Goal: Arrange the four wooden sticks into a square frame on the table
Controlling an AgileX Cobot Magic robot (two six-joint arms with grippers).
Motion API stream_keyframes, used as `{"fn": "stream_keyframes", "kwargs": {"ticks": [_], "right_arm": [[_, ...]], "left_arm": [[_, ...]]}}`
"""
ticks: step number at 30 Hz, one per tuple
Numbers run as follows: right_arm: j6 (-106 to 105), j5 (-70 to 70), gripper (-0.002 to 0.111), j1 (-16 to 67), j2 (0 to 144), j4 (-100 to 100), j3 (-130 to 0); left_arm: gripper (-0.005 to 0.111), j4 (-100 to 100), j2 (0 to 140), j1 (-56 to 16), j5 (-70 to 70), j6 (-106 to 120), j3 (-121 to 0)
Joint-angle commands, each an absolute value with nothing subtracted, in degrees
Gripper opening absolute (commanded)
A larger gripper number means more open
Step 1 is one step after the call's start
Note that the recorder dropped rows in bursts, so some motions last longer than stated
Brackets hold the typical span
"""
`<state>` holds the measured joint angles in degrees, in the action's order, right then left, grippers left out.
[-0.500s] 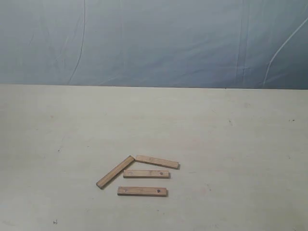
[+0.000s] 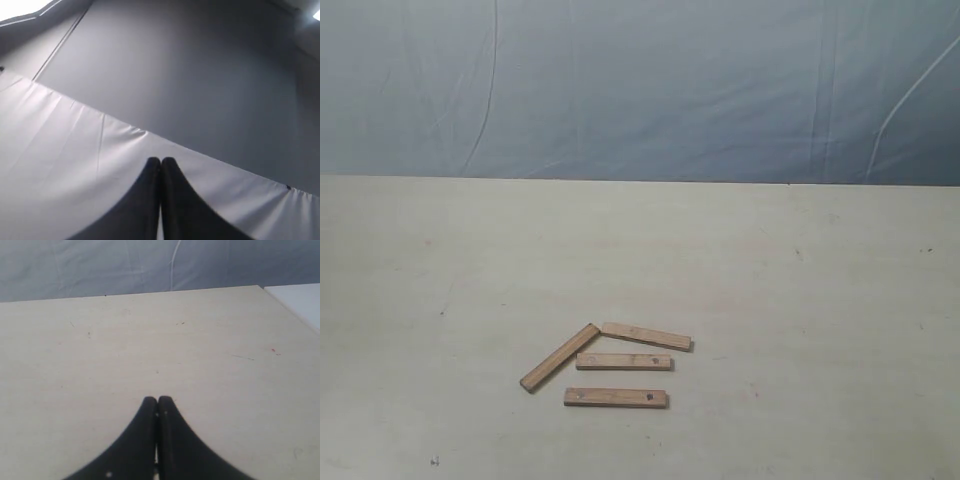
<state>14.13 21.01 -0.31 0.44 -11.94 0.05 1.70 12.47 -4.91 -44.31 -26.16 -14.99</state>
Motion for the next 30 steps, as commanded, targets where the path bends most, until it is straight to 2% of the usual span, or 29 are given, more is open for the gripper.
{"fn": "stream_keyframes", "kwargs": {"ticks": [1,4,10,14,18,23,26,30], "right_arm": [[14.1,20.5,-0.001,-0.5,0.0,-11.9,0.0],[14.1,20.5,-0.001,-0.5,0.0,-11.9,0.0],[14.1,20.5,-0.001,-0.5,0.0,-11.9,0.0],[14.1,20.5,-0.001,-0.5,0.0,-11.9,0.0],[14.1,20.5,-0.001,-0.5,0.0,-11.9,0.0],[14.1,20.5,-0.001,-0.5,0.0,-11.9,0.0],[14.1,20.5,-0.001,-0.5,0.0,-11.9,0.0],[14.1,20.5,-0.001,-0.5,0.0,-11.9,0.0]], "left_arm": [[0.0,10.3,25.6,-5.3,-43.8,-26.6,-25.9],[0.0,20.2,35.1,-5.3,-32.3,-29.1,-33.9],[0.0,39.7,53.2,-8.1,0.0,-37.6,-47.8],[0.0,37.7,62.6,-14.9,22.4,-29.0,-54.6],[0.0,22.6,72.8,-20.2,39.4,-10.8,-62.1],[0.002,-0.8,83.8,-21.9,43.9,7.2,-65.1],[0.009,-8.7,89.5,-23.0,43.9,12.9,-65.1],[0.028,-11.3,96.7,-24.8,42.8,14.2,-65.1]]}}
